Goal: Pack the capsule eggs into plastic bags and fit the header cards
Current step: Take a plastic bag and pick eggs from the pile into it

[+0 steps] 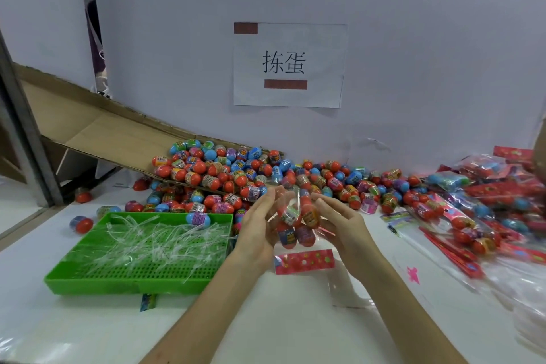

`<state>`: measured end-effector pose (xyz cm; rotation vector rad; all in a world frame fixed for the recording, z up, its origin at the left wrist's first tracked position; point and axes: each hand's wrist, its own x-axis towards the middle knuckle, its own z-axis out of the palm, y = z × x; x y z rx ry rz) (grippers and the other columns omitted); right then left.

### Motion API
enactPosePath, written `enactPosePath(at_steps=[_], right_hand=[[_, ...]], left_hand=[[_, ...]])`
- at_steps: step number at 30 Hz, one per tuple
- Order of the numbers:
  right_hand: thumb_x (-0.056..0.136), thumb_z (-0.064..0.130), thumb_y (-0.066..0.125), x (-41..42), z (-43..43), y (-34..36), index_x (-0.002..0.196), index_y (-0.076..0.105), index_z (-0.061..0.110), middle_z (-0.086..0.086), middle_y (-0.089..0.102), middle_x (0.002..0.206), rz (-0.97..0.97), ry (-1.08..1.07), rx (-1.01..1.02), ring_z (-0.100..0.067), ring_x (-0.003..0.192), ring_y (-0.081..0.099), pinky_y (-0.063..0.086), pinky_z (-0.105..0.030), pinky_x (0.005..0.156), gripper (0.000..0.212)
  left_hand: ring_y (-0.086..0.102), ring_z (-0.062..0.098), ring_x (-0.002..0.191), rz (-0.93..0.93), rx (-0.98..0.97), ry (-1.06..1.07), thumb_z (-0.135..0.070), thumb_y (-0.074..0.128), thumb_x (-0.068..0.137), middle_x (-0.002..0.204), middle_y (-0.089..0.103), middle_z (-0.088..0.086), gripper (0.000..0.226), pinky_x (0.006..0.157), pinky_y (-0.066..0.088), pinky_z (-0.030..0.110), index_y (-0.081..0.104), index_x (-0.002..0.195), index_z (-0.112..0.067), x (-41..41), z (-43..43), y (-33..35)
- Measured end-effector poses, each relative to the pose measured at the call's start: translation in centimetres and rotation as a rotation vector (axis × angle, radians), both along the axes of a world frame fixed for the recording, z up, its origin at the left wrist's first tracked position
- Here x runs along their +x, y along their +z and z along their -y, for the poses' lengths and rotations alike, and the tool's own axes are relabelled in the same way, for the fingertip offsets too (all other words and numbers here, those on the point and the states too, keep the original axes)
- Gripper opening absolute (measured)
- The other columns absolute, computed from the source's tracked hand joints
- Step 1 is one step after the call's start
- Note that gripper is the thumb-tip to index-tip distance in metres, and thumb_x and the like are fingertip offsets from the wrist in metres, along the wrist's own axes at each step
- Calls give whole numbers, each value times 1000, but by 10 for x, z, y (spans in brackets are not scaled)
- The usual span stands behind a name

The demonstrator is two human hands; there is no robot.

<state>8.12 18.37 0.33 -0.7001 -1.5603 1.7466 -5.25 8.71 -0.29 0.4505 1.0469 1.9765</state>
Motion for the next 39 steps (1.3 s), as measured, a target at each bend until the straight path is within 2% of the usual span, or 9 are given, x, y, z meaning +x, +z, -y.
enactPosePath(at_steps=[8,12,16,20,23,27,31,35,39], right_hand=[[75,54,75,-2,6,2,111,77,36,0,76,114,43,171,40,-20,107,72,61,-38,88,40],[77,51,76,-2,9,3,112,76,38,5,76,114,78,156,85,-17,104,73,61,-32,78,38],[84,34,76,1,6,3,110,78,24,-8,77,107,46,109,23,-27,98,75,62,-34,70,28],[78,32,78,0,4,7,116,76,18,-11,77,109,17,115,-66,-30,98,75,62,-35,66,40],[76,30,79,1,5,9,110,79,22,-8,78,108,-3,131,-89,-31,96,76,61,-34,60,35],[74,29,81,3,8,11,103,81,24,-9,78,106,-20,118,-76,-32,92,77,60,-33,57,30],[74,30,80,5,10,13,101,82,26,-6,78,104,-46,76,-50,-28,89,77,59,-30,54,28],[76,29,80,9,8,13,105,80,25,-5,78,106,-78,46,-63,-27,93,77,60,-32,55,29],[78,25,79,10,9,14,103,81,23,-7,78,107,-103,44,-37,-26,97,76,60,-29,60,25]], left_hand=[[77,31,99,-15,0,47,-34,68,93,112,78,14,31,80,65,44,78,114,-13,0,2,2],[79,25,87,-23,16,46,-30,64,99,110,78,13,28,62,62,33,77,113,-10,0,3,3],[73,23,75,10,17,43,-32,68,94,111,76,16,42,48,56,30,72,123,-2,3,3,4],[73,29,95,7,55,-14,-39,70,84,108,77,12,31,81,62,44,82,102,-17,1,1,4],[72,31,110,27,78,-42,-39,67,87,119,76,12,36,96,57,49,78,114,-18,2,2,4],[71,30,116,-3,83,-79,-40,62,95,125,74,12,44,91,62,42,69,130,-14,3,3,6],[74,15,107,-133,68,-67,-52,62,86,123,76,1,48,98,53,45,71,124,-25,4,4,7],[55,19,136,-202,32,-194,-63,62,90,144,63,-4,60,118,37,51,56,144,-37,6,4,5],[64,24,127,-242,59,-315,-45,72,88,138,68,1,45,102,55,47,69,131,-34,12,4,4]])
